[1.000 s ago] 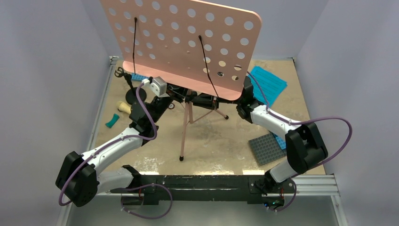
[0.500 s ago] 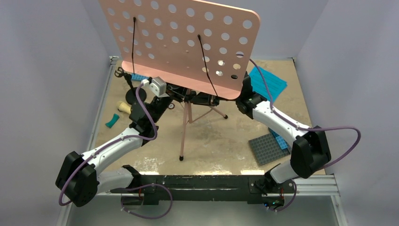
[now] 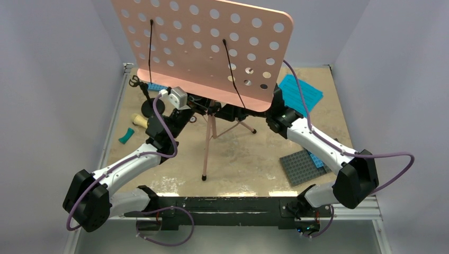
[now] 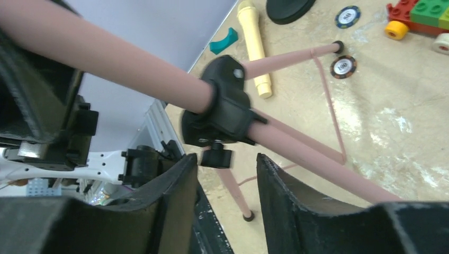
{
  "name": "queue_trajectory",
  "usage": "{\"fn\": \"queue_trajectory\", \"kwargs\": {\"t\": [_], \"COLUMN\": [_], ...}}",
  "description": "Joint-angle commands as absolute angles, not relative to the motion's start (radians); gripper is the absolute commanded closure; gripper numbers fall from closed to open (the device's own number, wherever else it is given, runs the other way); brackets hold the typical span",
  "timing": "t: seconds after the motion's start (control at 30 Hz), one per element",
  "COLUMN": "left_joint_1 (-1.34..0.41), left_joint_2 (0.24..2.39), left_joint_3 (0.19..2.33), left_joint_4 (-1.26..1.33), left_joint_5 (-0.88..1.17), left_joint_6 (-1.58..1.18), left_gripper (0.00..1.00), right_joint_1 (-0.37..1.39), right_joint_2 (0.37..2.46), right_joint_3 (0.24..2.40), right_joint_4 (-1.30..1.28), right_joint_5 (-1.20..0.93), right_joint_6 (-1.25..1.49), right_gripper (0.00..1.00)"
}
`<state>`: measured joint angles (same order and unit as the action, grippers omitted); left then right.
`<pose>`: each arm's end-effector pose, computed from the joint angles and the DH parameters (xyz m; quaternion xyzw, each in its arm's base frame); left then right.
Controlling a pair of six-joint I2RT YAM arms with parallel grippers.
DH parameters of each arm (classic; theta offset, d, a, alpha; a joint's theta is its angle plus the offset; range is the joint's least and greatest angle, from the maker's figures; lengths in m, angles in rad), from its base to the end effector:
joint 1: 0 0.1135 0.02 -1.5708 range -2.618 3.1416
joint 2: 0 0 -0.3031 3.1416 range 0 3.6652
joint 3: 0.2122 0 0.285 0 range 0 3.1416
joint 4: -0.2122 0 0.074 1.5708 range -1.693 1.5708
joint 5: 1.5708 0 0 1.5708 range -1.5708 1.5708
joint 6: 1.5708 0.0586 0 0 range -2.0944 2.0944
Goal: Pack up the instrument practice props
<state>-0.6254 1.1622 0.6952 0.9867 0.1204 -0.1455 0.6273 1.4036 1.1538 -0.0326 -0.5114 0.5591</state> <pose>0.2311 -0.1755 0.3855 0.1696 0.4741 -0.3526 0.7888 0.2864 0.2430 0.3668 -0.1782 0.7680 0.4925 0.3687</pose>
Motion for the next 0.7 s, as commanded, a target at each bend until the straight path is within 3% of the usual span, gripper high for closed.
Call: {"fn": "queue_trajectory", "kwargs": {"t": [0.0,0.07,0.2,0.33,0.47,0.67], "left_joint_1": [-0.648,-0.647,-0.647,-0.648,-0.648,-0.647], "left_joint_2": [1.19,1.186,1.182,1.177,1.176,1.177], "left_joint_3": [0.655,0.655,0.655,0.652,0.653,0.655], "left_joint_4": [0.867,0.865,0.862,0.861,0.859,0.857], "left_joint_5": [0.177,0.176,0.179,0.182,0.183,0.184], "left_joint_6": [-0.158,-0.158,-0.159,-0.163,-0.163,-0.161], "left_gripper": [1.0,1.0,1.0,1.0,1.0,1.0], "right_joint_1": [0.569,0.563,0.561,0.561,0.562,0.563], "right_joint_2": [1.37,1.372,1.38,1.396,1.424,1.436], "right_joint_3": [1.079,1.06,1.074,1.112,1.135,1.134], "right_joint_4": [0.152,0.215,0.26,0.237,0.221,0.202], "right_joint_5": [-0.594,-0.639,-0.676,-0.689,-0.718,-0.73], "right_joint_6": [0.754,0.853,0.913,0.899,0.895,0.879], "right_gripper": [0.46,0.43,0.45,0.53,0.67,0.7]}}
